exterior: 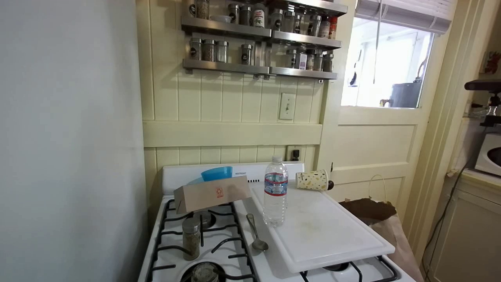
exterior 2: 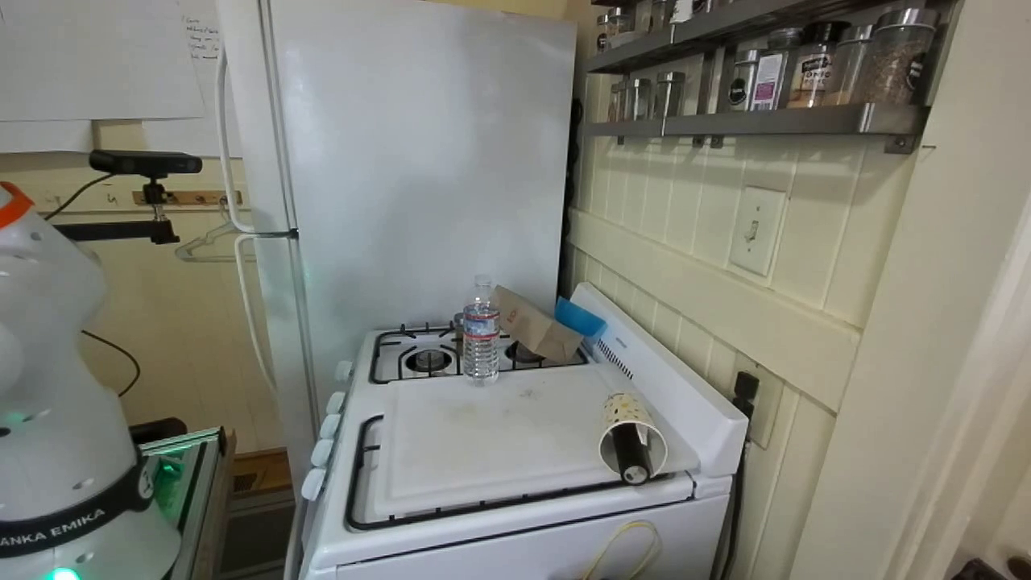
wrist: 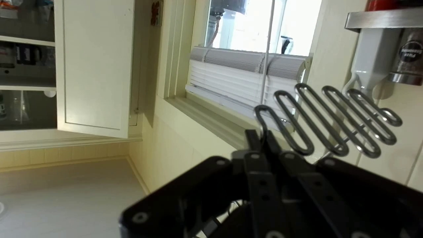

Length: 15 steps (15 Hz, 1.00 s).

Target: Pick up the potato masher

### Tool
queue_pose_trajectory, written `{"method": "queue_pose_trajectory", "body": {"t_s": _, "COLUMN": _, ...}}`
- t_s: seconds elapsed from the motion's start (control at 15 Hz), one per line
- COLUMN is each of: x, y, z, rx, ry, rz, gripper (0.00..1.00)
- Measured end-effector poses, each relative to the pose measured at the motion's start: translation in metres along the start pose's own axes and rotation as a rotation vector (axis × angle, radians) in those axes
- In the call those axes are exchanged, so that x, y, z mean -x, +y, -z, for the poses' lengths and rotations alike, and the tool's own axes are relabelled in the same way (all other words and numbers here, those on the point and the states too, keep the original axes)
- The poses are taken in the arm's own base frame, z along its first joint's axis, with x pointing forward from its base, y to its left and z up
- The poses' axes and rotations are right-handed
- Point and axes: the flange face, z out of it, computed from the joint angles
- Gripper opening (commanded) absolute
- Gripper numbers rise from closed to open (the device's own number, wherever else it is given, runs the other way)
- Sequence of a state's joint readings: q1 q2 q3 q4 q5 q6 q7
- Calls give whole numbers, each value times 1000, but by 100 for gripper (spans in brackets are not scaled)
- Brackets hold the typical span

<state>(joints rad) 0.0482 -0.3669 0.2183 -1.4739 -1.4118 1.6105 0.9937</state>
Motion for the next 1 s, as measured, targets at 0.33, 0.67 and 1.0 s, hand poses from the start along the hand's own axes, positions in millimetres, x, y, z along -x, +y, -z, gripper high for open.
{"method": "queue_pose_trajectory", "body": {"t_s": 0.33, "x": 2, "y": -4, "z": -2, "rx": 1, "ry": -3, "rz": 23, "gripper": 1}}
{"method": "queue_pose_trajectory", "body": {"t_s": 0.67, "x": 4, "y": -7, "z": -5, "rx": -7, "ry": -18, "rz": 68, "gripper": 1}}
{"method": "queue_pose_trajectory", "body": {"t_s": 1.0, "x": 6, "y": -10, "z": -7, "rx": -8, "ry": -21, "rz": 105, "gripper": 1}}
